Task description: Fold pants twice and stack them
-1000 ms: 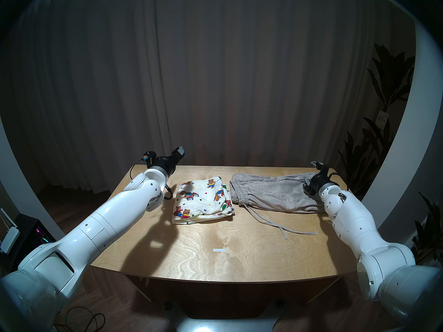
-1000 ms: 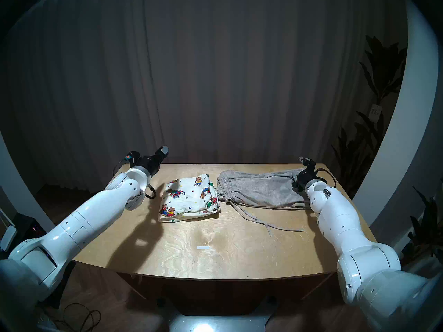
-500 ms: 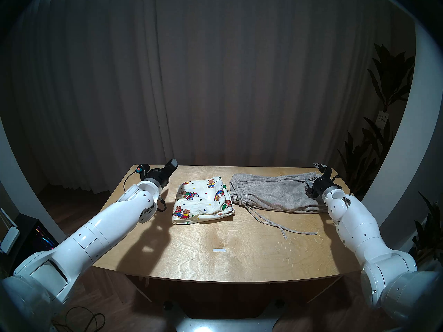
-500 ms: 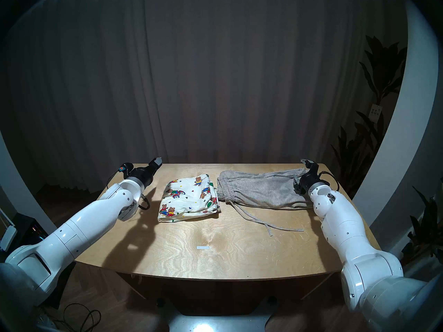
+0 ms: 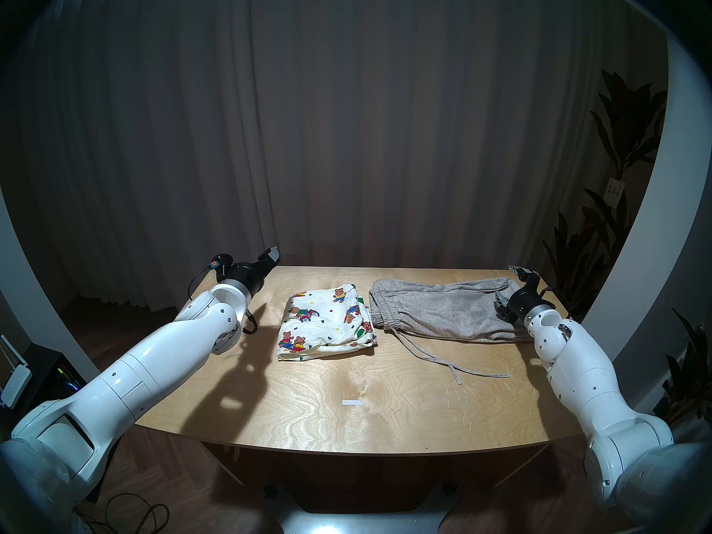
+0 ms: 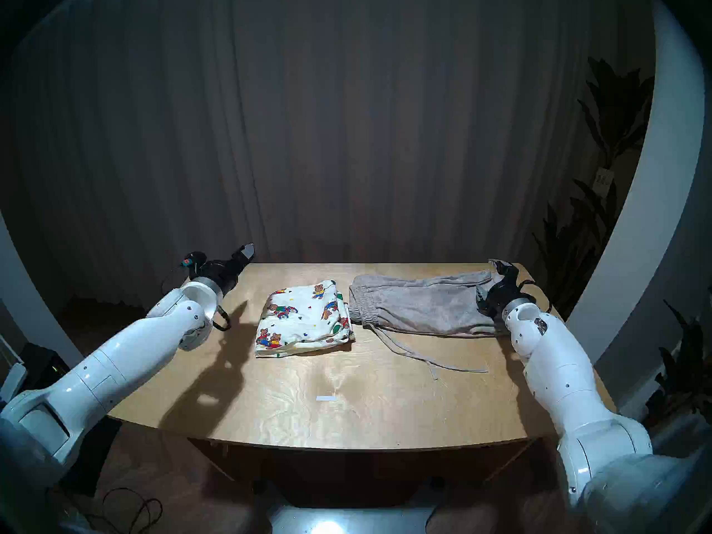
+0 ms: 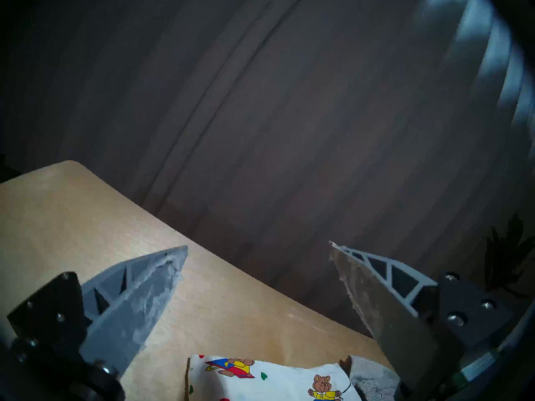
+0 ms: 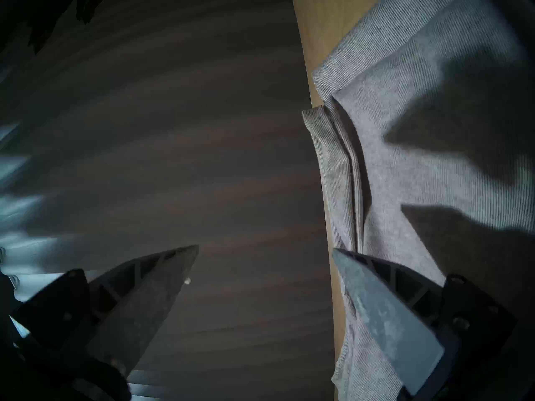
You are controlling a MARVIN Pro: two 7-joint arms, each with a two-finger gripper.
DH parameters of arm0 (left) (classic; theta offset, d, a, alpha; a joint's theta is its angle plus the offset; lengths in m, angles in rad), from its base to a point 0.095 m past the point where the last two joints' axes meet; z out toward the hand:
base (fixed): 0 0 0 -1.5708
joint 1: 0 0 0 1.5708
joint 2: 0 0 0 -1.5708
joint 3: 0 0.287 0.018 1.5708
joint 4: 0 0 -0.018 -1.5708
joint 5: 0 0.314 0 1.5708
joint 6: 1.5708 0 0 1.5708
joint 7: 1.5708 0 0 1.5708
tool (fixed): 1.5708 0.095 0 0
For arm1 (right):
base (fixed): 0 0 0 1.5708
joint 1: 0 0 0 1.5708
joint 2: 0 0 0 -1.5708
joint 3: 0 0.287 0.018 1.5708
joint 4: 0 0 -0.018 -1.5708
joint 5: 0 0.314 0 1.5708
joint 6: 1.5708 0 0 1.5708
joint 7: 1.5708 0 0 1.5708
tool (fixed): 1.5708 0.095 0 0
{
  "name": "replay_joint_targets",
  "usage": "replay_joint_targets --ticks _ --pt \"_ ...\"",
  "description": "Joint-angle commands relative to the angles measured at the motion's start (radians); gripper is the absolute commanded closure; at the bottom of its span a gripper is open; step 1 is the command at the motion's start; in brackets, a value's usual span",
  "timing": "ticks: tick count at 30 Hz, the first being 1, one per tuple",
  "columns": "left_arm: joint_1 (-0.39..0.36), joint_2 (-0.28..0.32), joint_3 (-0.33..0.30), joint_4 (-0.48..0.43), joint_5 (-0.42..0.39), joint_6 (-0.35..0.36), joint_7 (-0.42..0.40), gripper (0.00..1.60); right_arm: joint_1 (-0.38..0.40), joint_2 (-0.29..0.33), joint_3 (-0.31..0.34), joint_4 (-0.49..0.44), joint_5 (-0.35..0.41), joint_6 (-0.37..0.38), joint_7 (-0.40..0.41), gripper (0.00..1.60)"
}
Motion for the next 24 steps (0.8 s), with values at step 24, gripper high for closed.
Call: replay_joint_targets --ticks 24 --pt "-0.03 0.07 0.023 -0.152 0.124 0.004 -0.018 0.0 -0.136 0.081 0.073 -0.211 0.034 0.035 0.006 0.0"
